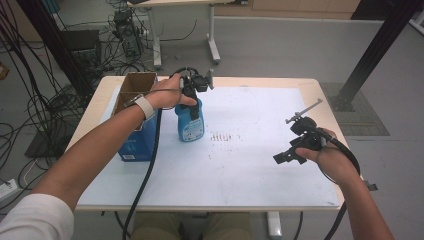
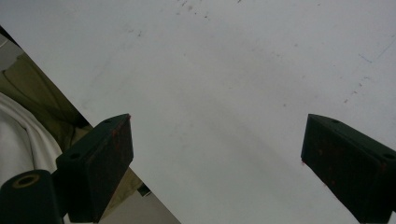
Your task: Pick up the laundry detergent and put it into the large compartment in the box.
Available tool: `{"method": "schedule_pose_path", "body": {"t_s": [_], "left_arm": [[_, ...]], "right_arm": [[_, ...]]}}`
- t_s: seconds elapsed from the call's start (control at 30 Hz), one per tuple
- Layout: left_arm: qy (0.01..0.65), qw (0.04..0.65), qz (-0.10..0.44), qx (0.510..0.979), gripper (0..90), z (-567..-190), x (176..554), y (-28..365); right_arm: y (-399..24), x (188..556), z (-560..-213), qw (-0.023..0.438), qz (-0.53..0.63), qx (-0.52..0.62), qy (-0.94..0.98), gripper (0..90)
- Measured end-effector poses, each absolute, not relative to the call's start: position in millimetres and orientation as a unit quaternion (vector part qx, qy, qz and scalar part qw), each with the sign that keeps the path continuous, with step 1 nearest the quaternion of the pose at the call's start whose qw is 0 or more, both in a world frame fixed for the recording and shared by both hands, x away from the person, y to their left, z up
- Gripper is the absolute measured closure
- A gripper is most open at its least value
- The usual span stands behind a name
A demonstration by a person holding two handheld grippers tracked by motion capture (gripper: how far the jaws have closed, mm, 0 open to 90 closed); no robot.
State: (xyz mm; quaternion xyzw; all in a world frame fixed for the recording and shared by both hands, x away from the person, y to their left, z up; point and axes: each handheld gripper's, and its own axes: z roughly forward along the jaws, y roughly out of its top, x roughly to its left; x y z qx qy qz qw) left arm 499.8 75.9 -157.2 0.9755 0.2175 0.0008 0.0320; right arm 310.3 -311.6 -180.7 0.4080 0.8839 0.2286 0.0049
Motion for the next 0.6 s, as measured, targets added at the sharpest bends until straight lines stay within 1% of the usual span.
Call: {"method": "schedule_pose_path", "body": {"t_s": [0.6], "left_arm": [[0.220,0.034,-0.001,0.975,38.7,-157.5,501.2,77.3]], "right_arm": [[-310.7,313.6,-183.4,0.003,0.231,0.405,0.884,8.9]]}}
